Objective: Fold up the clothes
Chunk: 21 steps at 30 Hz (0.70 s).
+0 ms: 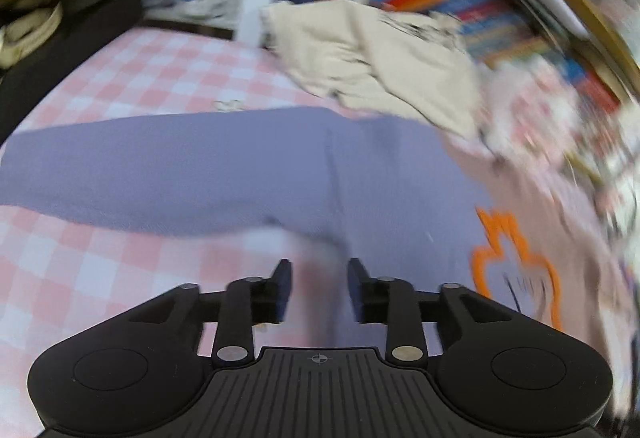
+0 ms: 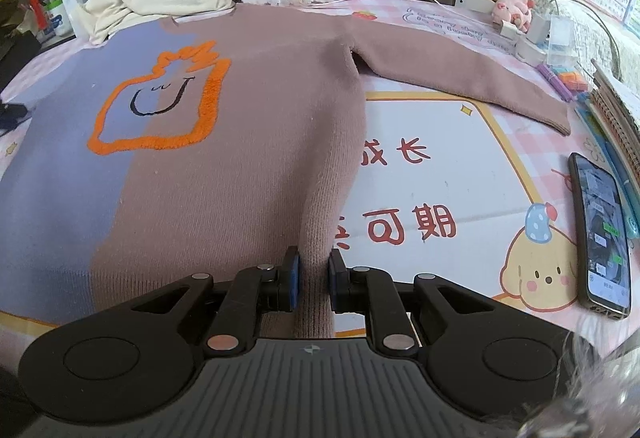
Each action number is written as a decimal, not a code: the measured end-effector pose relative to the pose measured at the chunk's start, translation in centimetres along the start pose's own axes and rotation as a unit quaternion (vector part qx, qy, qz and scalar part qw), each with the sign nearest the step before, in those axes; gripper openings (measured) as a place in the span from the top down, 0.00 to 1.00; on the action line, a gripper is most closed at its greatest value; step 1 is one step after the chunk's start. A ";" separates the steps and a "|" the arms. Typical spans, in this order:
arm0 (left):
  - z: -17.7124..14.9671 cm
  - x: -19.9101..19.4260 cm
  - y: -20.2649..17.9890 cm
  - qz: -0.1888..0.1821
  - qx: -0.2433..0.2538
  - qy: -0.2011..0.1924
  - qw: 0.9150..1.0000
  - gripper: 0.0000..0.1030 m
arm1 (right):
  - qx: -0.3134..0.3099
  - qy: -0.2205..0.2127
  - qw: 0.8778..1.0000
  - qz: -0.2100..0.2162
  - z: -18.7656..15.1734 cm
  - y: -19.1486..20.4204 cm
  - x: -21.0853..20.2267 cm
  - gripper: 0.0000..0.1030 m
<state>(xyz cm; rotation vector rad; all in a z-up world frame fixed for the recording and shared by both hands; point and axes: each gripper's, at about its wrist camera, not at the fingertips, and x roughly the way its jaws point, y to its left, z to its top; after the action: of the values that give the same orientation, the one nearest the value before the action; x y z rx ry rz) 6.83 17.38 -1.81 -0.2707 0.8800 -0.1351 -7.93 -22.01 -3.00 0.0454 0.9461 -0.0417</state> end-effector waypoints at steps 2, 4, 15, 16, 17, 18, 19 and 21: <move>-1.2 -0.6 -1.3 0.002 0.035 0.008 0.999 0.67 | 0.006 0.001 1.000 0.000 0.0 -0.1 0.0 0.87; -2.1 -0.8 -2.0 0.012 0.059 0.017 0.998 0.67 | 0.011 0.003 1.000 0.000 0.1 -0.1 0.0 0.87; -4.2 -2.2 -6.0 0.017 0.133 -0.009 0.991 0.33 | 0.026 0.006 1.000 -0.006 0.3 0.0 0.2 0.86; -4.3 -2.3 -6.5 0.014 0.140 -0.012 0.990 0.33 | 0.030 0.007 1.000 -0.005 0.4 -0.1 0.2 0.86; -4.5 -2.3 -6.9 0.009 0.148 -0.011 0.989 0.33 | 0.031 0.007 0.999 -0.004 0.5 -0.2 0.3 0.86; -4.8 -2.4 -7.3 0.004 0.156 -0.011 0.988 0.33 | 0.029 0.005 1.000 -0.007 0.5 -0.2 0.3 0.86; -5.0 -2.4 -7.7 -0.002 0.164 -0.010 0.986 0.33 | 0.028 0.003 1.000 -0.010 0.4 -0.1 0.2 0.86; -5.4 -2.5 -8.5 -0.012 0.180 -0.008 0.984 0.33 | 0.020 0.002 1.000 -0.015 0.1 0.2 0.0 0.86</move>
<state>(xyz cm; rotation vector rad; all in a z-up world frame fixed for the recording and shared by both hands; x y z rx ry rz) 1.03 8.88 -0.84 0.0551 0.8198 -0.3103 -7.85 -21.77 -2.97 0.0690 0.9493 -0.0889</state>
